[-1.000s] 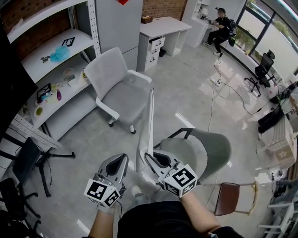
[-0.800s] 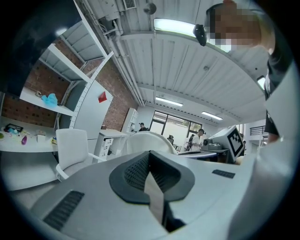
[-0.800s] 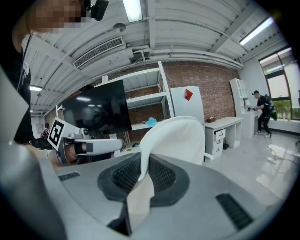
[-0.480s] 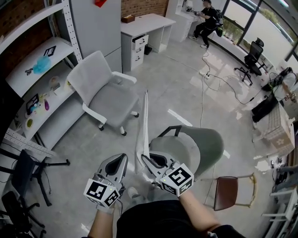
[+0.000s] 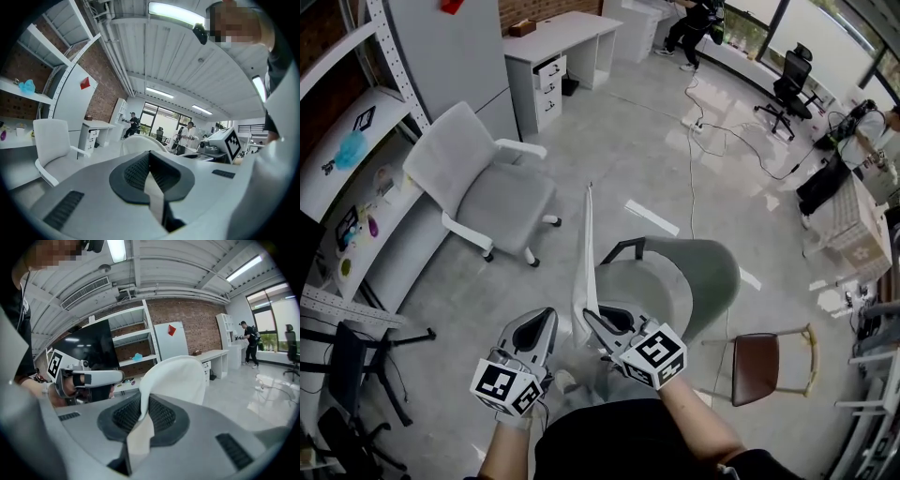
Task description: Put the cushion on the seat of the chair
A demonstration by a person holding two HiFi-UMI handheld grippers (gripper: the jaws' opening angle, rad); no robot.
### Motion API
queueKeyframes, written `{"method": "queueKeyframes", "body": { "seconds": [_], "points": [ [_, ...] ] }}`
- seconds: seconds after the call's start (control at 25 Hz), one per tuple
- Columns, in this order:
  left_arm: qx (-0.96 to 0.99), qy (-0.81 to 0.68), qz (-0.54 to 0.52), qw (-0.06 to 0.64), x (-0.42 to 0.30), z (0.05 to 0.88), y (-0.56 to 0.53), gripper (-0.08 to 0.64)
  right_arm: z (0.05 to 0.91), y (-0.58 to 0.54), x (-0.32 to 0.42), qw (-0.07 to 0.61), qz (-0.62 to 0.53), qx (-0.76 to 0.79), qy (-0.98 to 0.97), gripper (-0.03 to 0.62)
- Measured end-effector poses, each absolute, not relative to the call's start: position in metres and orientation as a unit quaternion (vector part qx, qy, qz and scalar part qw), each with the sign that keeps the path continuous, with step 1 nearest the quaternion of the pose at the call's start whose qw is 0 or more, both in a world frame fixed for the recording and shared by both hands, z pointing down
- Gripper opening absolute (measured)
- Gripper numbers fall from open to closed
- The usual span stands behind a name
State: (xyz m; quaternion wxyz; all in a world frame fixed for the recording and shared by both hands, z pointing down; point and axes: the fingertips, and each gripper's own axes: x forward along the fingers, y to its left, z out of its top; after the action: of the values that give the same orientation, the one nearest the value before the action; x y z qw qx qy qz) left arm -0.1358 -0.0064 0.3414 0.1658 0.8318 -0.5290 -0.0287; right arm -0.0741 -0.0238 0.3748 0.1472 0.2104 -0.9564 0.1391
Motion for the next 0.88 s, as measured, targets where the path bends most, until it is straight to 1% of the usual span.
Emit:
{"method": "queueKeyframes", "body": {
  "seconds": [0.32, 0.88],
  "points": [
    [0.836, -0.517, -0.002, 0.185, -0.115, 0.361, -0.016, 0.011, 0.404, -0.034, -0.048, 0.163, 0.172, 0.226, -0.945, 0.054],
    [0.82, -0.523, 0.03, 0.231, -0.105, 0.408, -0.014, 0.011, 0.473, -0.034, -0.037, 0.197, 0.231, 0.214, -0.929, 0.054]
  ]
}}
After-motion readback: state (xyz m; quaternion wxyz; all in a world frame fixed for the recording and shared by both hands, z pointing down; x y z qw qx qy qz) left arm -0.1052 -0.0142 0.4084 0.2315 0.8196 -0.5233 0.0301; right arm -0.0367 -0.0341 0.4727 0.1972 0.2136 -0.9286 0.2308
